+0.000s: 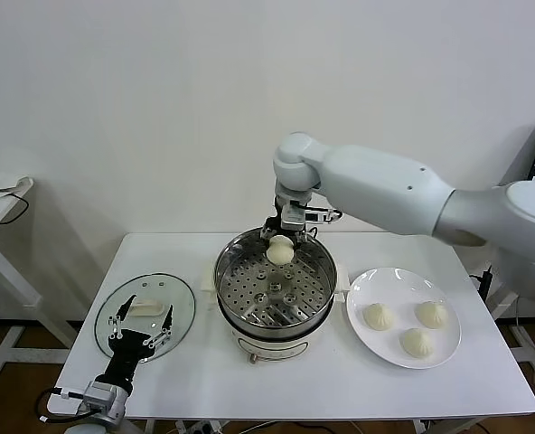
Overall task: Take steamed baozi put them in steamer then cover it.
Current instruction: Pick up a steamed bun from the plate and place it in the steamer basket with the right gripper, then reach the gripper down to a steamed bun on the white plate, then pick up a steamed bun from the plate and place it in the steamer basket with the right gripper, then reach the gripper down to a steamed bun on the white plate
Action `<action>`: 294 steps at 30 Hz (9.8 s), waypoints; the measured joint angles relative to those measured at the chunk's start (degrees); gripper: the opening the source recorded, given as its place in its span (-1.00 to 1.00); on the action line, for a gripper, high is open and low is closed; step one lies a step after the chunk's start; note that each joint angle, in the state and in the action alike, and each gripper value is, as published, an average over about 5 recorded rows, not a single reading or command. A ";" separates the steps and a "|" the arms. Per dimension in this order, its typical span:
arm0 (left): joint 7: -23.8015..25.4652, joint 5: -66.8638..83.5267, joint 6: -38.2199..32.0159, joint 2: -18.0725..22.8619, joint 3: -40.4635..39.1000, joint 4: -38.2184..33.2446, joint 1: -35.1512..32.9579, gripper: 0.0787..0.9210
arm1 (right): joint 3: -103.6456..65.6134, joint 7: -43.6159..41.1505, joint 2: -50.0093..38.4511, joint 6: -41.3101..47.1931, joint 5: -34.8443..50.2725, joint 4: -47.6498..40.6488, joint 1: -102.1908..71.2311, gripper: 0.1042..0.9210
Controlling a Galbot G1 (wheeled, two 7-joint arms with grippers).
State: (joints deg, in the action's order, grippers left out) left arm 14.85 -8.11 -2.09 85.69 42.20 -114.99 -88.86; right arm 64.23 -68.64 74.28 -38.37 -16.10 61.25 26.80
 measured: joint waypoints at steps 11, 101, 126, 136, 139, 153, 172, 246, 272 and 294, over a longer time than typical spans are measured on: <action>0.12 0.02 -0.11 0.01 0.07 0.52 0.28 0.77 | -2.04 0.86 3.11 -0.99 -3.02 -5.76 -3.93 0.39; -0.53 -1.49 -0.68 0.50 -3.74 1.87 0.35 0.77 | -21.11 1.02 -31.34 50.38 10.20 5.34 -30.24 0.69; -0.61 -1.55 -0.62 0.59 -4.39 1.04 0.00 0.77 | -19.47 -0.17 -34.22 50.68 12.85 8.25 -27.44 0.47; -0.59 -1.70 -0.54 0.50 -4.38 0.27 -0.14 0.77 | -10.04 -0.89 -41.51 53.86 22.28 16.70 -14.37 0.47; -0.59 -1.76 -0.58 0.43 -4.49 0.01 -0.16 0.77 | -5.63 -0.78 -43.30 55.10 25.66 19.92 -8.36 0.47; -0.93 -1.90 -0.64 0.09 -4.67 -1.06 0.02 0.77 | 12.83 2.61 -39.53 63.72 42.26 31.57 17.90 0.47; -0.76 -1.72 -0.65 -0.04 -2.15 -2.49 -0.58 0.77 | 14.97 7.48 -12.07 73.29 50.62 23.65 19.40 0.47; -1.38 -3.05 0.14 0.40 -2.94 -2.60 -1.59 0.77 | -5.32 -8.07 -43.06 57.21 16.59 23.68 -10.00 0.76; -1.53 -3.39 0.13 0.76 -3.32 -0.89 -0.99 0.77 | -23.48 -8.15 -40.85 52.54 1.52 16.32 -33.70 0.76; -1.48 -3.84 -0.19 0.66 -3.48 -0.52 -1.14 0.77 | -26.80 -7.60 -40.19 51.73 -0.99 15.22 -37.21 0.39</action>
State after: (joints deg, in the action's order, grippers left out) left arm 13.37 -11.95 -2.29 86.35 38.72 -115.50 -89.99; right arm 37.43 -76.24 34.09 13.36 -17.10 76.47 -10.41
